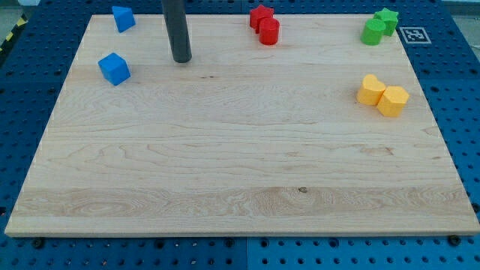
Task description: Point your arm below the red blocks
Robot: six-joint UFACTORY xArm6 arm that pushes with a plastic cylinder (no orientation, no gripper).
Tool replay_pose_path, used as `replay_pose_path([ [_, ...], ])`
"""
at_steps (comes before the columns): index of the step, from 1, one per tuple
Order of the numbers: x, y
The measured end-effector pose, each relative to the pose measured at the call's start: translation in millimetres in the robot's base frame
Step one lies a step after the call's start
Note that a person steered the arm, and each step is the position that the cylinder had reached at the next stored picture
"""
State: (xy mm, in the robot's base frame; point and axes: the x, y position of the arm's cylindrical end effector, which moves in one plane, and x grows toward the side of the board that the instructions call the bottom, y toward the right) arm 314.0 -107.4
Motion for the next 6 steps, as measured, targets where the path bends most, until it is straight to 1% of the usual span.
replay_pose_path([
  [2, -26.4, 1.8],
  [3, -26.9, 23.5],
  [5, 21.3, 149.1],
  [6, 25.0, 192.2],
])
